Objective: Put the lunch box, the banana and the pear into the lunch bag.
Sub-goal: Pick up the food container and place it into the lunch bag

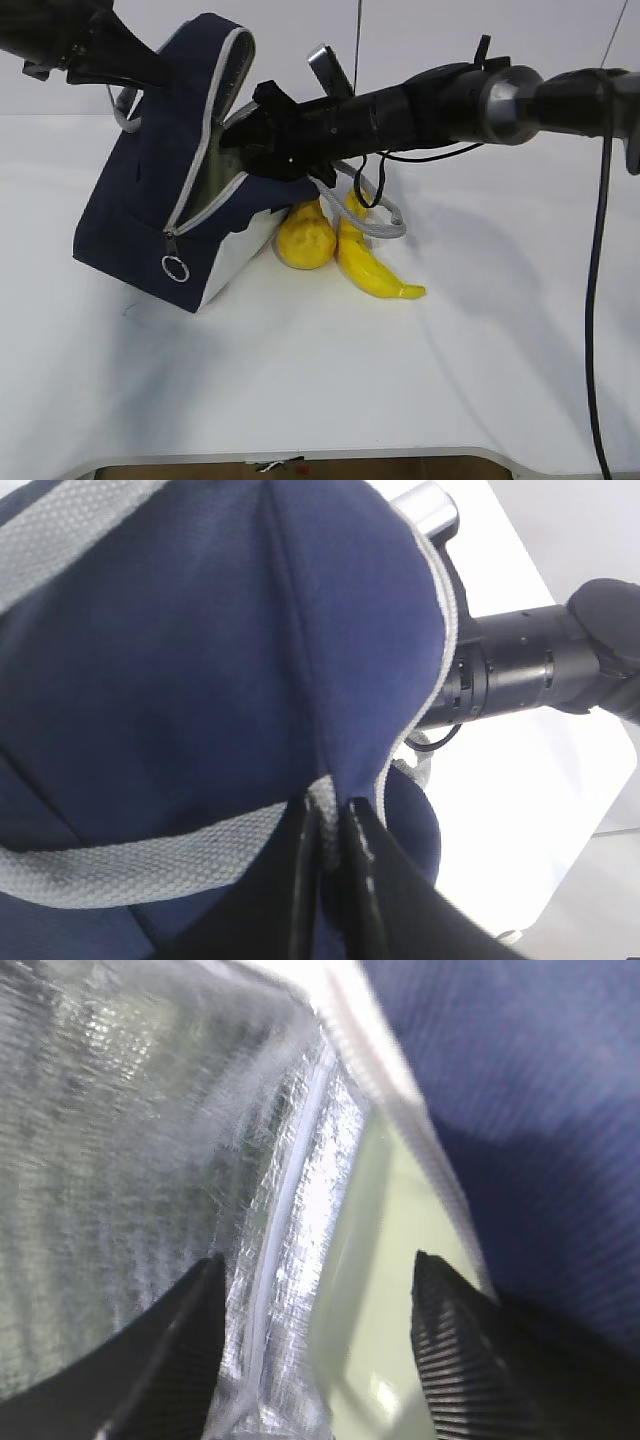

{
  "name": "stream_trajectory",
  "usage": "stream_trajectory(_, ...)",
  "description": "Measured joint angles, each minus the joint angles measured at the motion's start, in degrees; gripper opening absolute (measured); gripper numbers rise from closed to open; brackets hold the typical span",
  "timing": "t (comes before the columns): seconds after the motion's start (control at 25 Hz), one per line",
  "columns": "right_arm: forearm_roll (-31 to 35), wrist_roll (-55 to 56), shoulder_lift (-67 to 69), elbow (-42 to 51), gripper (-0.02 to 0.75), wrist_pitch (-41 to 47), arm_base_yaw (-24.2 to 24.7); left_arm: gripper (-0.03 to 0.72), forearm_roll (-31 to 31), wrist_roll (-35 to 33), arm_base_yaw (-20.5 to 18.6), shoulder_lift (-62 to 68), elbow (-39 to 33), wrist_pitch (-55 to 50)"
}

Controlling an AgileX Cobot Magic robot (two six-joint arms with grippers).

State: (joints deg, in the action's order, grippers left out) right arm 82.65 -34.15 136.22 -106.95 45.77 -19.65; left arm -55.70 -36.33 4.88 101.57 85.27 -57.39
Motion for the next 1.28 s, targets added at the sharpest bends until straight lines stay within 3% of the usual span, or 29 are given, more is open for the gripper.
stream_trajectory(0.56,-1.33,-4.77,-0.26,-0.21,0.484,7.55,1.59,0.024,-0.1,0.0,-0.27,0.03,0.0,0.0)
stream_trajectory(0.96,-24.23,0.33,-6.96,-2.98,0.493,10.04,1.65,0.024,-0.1,0.0,-2.64,0.12,0.0,-0.57)
stream_trajectory(1.16,-28.01,1.38,-10.29,-4.5,0.494,12.67,1.77,0.024,0.31,0.0,-3.25,0.12,0.0,-0.65)
stream_trajectory(1.28,-33.6,2.9,-12.87,-5.03,0.494,15.67,1.77,0.024,0.72,0.0,-3.29,0.12,0.0,-0.65)
